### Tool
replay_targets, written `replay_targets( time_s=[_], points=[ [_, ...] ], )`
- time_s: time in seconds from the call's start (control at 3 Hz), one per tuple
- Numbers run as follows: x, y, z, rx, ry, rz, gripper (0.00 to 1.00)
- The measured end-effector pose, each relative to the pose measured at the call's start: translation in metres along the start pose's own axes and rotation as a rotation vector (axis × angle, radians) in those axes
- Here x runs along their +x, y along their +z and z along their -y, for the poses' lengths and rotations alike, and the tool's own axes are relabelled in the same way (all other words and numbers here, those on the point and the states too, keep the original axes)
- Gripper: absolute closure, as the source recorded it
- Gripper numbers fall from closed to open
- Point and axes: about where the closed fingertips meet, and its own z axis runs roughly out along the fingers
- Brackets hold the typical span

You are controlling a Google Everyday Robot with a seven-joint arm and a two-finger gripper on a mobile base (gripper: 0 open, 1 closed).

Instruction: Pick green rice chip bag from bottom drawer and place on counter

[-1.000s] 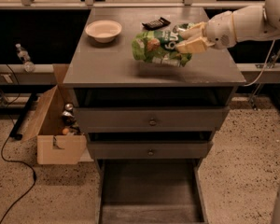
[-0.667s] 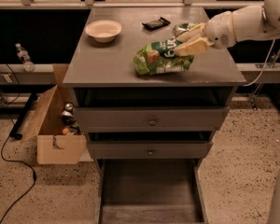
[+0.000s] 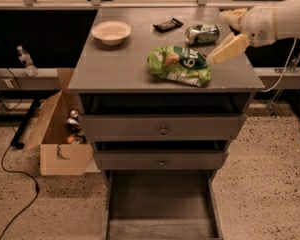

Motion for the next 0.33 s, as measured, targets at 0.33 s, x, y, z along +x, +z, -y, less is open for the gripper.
replay_targets(
  time_s=[0.33],
  points=[
    [-0.0057,-0.0531,0.0069,0.114,-0.022,-0.011,0.0]
  ],
)
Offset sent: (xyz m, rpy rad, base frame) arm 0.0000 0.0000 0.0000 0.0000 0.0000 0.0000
